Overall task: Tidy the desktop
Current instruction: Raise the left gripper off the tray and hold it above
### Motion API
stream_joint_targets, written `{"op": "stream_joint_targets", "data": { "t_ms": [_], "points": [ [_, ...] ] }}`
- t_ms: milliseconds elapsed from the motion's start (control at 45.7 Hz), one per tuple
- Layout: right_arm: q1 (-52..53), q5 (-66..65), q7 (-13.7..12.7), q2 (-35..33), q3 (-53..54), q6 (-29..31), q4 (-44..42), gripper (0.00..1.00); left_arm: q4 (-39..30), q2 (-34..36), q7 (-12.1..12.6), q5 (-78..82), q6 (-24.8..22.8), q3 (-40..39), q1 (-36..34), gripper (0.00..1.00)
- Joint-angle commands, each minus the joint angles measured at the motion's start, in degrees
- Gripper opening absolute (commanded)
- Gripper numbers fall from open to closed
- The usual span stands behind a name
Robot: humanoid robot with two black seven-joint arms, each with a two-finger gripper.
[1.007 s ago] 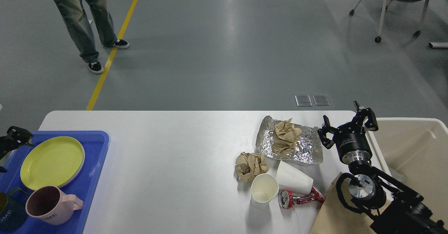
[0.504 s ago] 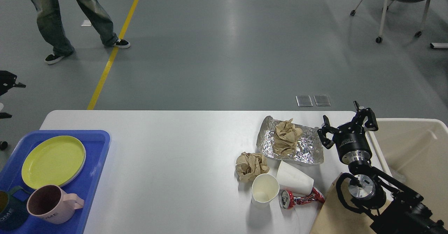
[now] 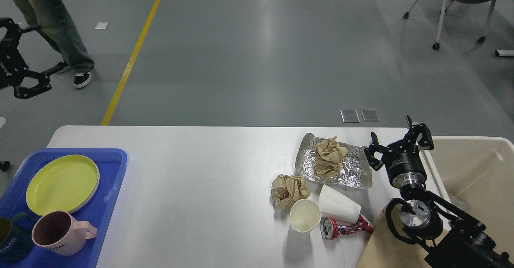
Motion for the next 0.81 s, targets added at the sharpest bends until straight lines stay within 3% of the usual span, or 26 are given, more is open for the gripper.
{"op": "stream_joint_targets", "data": {
  "t_ms": [0,66,131,263,394,547,788],
  "points": [
    [0.0,0.0,0.0,-0.03,0.0,0.0,0.0,1.0,-16.42,3.25,-0.59,-0.53,11.56,-10.17,6.57,0.96],
    [0.0,0.0,0.0,-0.03,0.0,0.0,0.0,1.0,-21.26,2.64,-1.73,0.08,15.87,-18.95,13.33,0.96],
    [0.0,0.0,0.0,-0.03,0.0,0.0,0.0,1.0,-25.13,-0.34,-4.54,1.31,19.04,-29.32,21.15,0.96],
    [0.0,0.0,0.0,-0.03,0.0,0.0,0.09,1.0,-29.01,-13.07,-8.94,16.57,21.34,-50.06,35.04,0.96],
    [0.0,0.0,0.0,-0.03,0.0,0.0,0.18,1.0,-29.1,-28.62,-8.68,32.94,20.29,-65.54,42.26,0.96],
    [0.0,0.0,0.0,-0.03,0.0,0.0,0.09,1.0,-25.15,-38.31,-9.29,34.27,15.19,-69.43,44.55,0.96],
    [0.0,0.0,0.0,-0.03,0.0,0.0,0.09,1.0,-14.87,-41.22,-9.3,34.01,11.85,-68.64,47.1,0.96]
  ]
}}
